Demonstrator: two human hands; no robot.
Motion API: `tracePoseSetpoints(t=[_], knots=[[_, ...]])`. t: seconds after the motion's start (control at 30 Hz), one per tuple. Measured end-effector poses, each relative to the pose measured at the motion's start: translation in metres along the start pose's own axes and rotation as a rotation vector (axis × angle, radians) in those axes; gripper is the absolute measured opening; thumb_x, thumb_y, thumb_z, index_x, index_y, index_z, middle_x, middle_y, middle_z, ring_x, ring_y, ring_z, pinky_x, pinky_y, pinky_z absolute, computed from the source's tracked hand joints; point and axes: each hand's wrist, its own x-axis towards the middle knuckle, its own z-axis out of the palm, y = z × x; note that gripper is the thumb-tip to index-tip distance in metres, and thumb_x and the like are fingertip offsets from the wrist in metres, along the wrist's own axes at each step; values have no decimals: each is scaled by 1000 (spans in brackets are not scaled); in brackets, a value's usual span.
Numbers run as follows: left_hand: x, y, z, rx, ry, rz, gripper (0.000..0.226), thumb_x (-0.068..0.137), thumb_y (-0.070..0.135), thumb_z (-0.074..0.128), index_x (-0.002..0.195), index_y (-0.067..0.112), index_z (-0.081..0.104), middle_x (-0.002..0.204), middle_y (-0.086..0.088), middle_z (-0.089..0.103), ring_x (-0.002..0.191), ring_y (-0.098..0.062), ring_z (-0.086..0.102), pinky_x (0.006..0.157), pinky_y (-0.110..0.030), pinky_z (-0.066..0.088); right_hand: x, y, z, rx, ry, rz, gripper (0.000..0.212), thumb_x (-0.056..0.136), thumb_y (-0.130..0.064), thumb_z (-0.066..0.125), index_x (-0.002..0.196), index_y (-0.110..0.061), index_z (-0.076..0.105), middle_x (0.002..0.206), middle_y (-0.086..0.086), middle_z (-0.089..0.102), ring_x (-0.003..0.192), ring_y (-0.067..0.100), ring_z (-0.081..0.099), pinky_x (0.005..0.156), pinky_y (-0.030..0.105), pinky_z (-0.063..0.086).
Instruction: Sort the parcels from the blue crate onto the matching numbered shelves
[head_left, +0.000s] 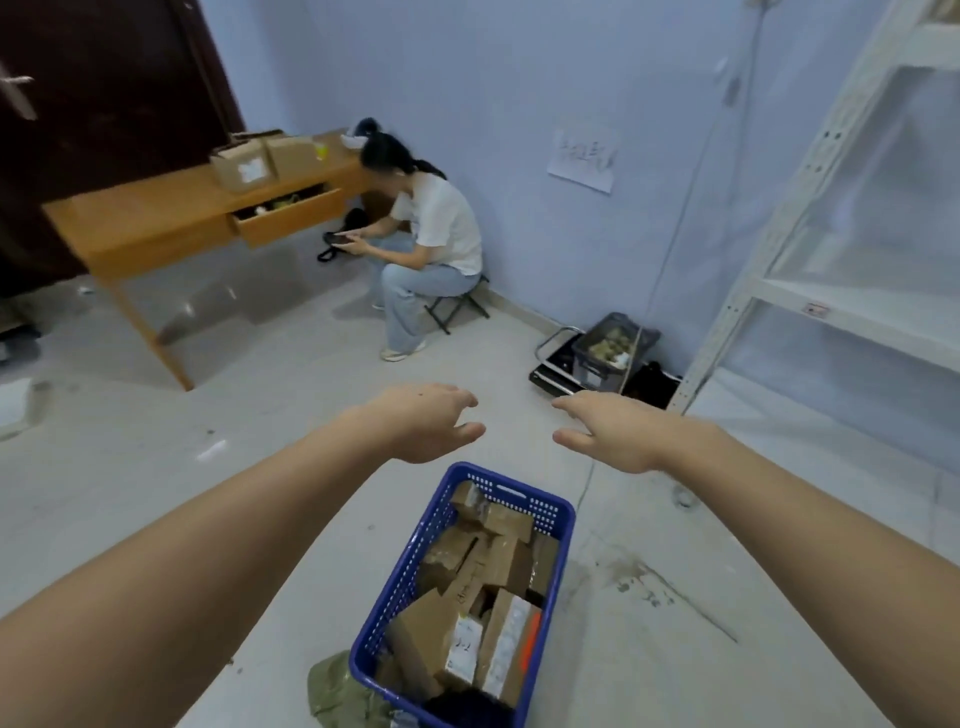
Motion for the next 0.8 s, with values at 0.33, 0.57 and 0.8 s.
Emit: tracePoseSetpoints(t=[0.33,0.57,0.8], knots=[[98,7,0,33,-85,263,59,107,53,36,157,23,38,161,-2,43,144,-25,43,117,-43,34,14,33,20,126,-4,234,63,107,-49,40,162,-20,27,167,1,31,152,19,31,124,35,26],[162,-27,32,76,-167,448,59,107,53,35,158,22,36,161,-2,42,144,-25,44,115,-42,35,45,16,64,240,-3,425,61,107,-47,42,160,-19,30,166,2,34,152,20,33,124,38,28],[216,-82,91,69,-295,525,60,107,54,35,157,22,37,160,-2,43,142,-26,45,114,-42,38,93,4,132,409,-3,630,60,107,-46,44,160,-19,32,164,1,37,150,19,36,123,37,30]])
